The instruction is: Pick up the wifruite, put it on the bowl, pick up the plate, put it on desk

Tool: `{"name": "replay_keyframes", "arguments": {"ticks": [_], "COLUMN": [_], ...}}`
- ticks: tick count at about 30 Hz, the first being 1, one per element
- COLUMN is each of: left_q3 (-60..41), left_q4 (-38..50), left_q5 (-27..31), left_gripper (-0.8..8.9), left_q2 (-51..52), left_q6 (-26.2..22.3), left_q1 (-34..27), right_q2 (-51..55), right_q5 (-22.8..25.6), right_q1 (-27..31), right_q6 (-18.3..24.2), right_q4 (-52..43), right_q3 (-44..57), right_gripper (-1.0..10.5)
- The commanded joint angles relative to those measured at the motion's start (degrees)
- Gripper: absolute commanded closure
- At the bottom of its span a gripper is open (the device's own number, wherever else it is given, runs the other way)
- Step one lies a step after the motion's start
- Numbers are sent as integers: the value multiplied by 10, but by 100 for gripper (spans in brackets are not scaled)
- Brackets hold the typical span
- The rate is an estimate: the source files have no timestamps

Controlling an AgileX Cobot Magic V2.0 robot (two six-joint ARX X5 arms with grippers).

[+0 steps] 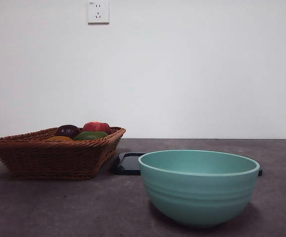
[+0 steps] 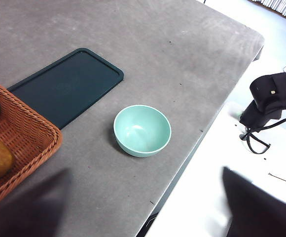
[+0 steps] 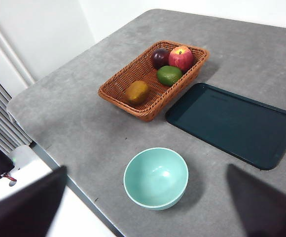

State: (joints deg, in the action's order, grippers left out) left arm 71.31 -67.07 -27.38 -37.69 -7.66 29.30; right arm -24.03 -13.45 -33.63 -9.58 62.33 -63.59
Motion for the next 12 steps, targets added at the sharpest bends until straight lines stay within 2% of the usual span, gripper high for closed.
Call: {"name": "replay_keyframes", "arguments": {"ticks": [1,2,3,12], "left_q3": [6,6,6,6], "left_q4": [7,7,8,8], "left_q5": [-3,-3,-3,-3], "left_gripper": [755,819,795,795], "left_q2": [-2,-2,-2,-2], "left_q6": [-3,-3,-3,-3], "left_q1": [3,3,3,3], "right_q2": [-2,-2,-2,-2], "right_q5": [0,0,0,0], "right_q1": [-3,-3,-3,-3], "right_q6": [-5,-2,-2,-3], "right_q4": [-5,-6,-7,-7], "right_q3": [-10,-10,-10,-10], "right_gripper": [885,948,933,933]}}
